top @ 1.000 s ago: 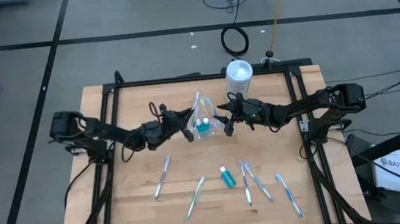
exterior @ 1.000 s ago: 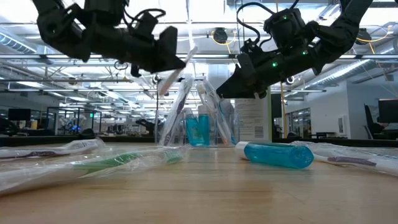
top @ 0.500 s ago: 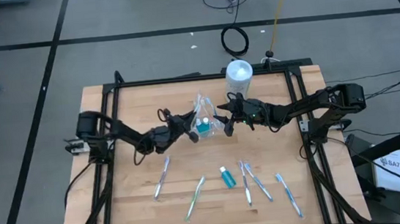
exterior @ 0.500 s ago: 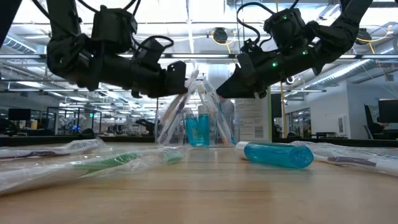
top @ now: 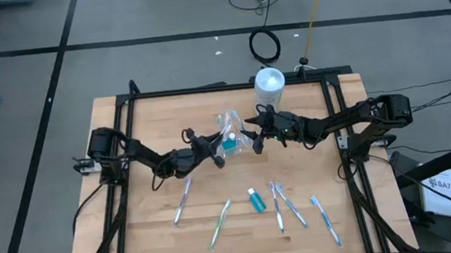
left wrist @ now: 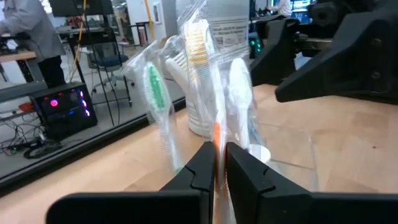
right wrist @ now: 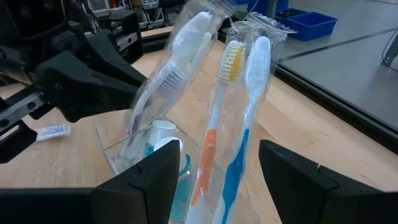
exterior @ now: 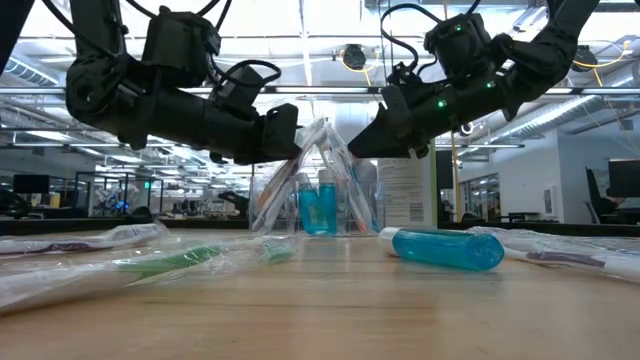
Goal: Pick & Place toothbrushing station
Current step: Put the orange toothbrush into the transparent organizer, then put the right blue toothbrush into the transparent organizer, then put the left purple toothbrush into the transparent organizer
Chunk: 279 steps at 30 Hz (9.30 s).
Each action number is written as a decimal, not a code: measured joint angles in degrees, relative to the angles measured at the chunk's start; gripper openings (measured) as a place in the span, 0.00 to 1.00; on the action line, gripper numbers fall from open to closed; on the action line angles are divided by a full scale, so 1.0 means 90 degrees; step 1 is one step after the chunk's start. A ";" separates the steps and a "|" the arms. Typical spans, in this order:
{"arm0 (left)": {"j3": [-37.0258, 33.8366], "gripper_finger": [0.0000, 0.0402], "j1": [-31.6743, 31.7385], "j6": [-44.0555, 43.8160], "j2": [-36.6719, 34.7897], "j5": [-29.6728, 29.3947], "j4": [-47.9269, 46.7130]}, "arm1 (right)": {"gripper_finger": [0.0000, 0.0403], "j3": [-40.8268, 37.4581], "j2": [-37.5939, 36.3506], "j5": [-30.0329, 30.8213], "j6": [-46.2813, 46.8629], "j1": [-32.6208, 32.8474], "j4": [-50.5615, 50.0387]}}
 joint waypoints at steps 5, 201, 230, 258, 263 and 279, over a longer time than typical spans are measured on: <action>0.0000 0.07 -0.0042 -0.0201 0.0000 -0.0418 -0.0017 | 0.53 0.0000 0.0000 0.0000 0.0000 -0.0001 -0.0002; 0.1037 0.44 -0.0355 -0.2179 -0.3555 0.1382 -0.6622 | 0.03 0.0646 -0.2543 0.4031 0.0097 0.3572 -0.3713; 0.1035 0.44 -0.0357 -0.1446 -0.3555 0.1144 -0.6317 | 0.03 -0.0124 0.0098 0.2160 -0.0921 0.0960 0.1434; 0.1035 0.44 -0.0355 -0.1562 -0.3555 0.1141 -0.6381 | 0.37 -0.0119 0.0221 0.2163 -0.0396 0.0926 0.0704; 0.1035 0.44 -0.0355 -0.1569 -0.3555 0.1141 -0.6512 | 0.40 -0.0119 0.0221 0.2164 -0.0432 0.0926 0.0707; 0.1035 0.44 -0.0371 -0.1581 -0.3555 0.1651 -0.6598 | 0.39 -0.0124 -0.0255 0.2160 -0.0506 0.0994 0.0031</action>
